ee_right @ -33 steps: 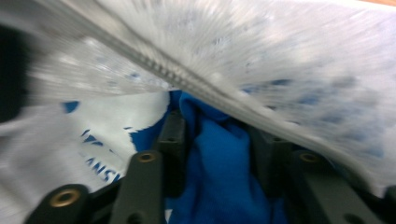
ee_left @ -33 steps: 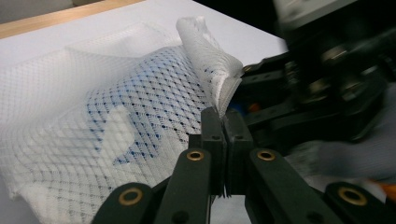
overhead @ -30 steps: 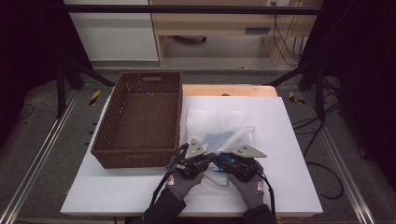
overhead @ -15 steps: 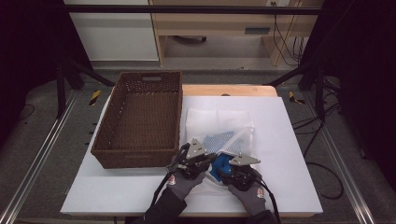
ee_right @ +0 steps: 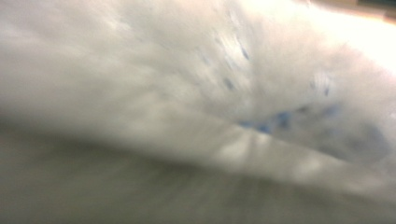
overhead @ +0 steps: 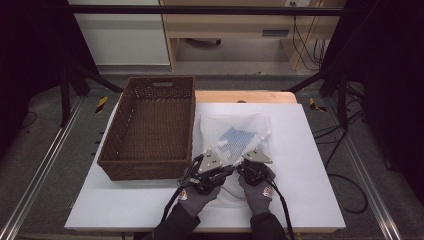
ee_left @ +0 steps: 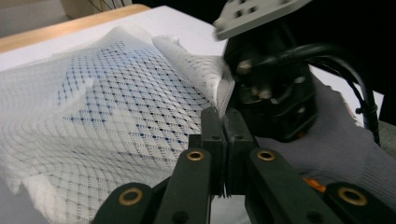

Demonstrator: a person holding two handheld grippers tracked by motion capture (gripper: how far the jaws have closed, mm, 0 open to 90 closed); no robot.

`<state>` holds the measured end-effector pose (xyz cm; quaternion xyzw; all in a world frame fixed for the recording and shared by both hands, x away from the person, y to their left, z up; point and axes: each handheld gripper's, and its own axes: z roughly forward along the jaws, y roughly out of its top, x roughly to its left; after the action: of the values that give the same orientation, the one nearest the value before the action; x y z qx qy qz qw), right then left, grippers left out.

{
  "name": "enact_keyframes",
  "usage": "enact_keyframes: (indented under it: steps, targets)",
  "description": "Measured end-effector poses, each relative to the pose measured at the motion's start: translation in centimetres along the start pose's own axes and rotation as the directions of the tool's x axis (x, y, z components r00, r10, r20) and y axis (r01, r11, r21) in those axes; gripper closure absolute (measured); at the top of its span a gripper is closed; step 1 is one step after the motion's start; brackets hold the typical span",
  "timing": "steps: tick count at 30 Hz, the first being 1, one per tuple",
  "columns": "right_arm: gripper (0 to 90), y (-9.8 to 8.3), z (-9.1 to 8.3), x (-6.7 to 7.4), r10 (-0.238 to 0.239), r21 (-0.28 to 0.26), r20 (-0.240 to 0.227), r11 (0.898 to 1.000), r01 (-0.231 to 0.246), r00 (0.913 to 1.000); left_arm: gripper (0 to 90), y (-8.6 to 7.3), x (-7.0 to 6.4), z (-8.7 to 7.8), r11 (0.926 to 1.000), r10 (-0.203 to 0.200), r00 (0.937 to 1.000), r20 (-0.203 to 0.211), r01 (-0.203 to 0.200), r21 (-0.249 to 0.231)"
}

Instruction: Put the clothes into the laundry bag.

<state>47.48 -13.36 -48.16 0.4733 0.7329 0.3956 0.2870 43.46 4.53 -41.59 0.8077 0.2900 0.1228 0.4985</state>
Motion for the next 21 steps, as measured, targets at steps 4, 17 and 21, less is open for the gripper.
enact_keyframes:
  steps: [4, 17, 21]
  targets:
    - [63.9, -0.2, 0.3, 0.0, -0.006, 0.041, -0.045, 0.999, 0.008, 0.9990, 88.8, -0.8, 0.7, 0.5, 0.9995, -0.028, 0.9996, 0.000, 0.028, 0.016]
    - [44.8, -0.9, -7.1, -1.4, -0.023, -0.041, -0.235, 0.999, 0.014, 0.9716, 88.8, -0.9, 1.1, 0.7, 0.9992, -0.036, 0.9992, -0.016, 0.037, 0.018]
    - [51.3, -1.7, -6.7, -1.6, -0.015, 0.009, -0.228, 1.000, 0.017, 0.9736, 88.8, -0.9, 1.0, 0.8, 0.9992, -0.036, 0.9992, -0.016, 0.036, 0.019]
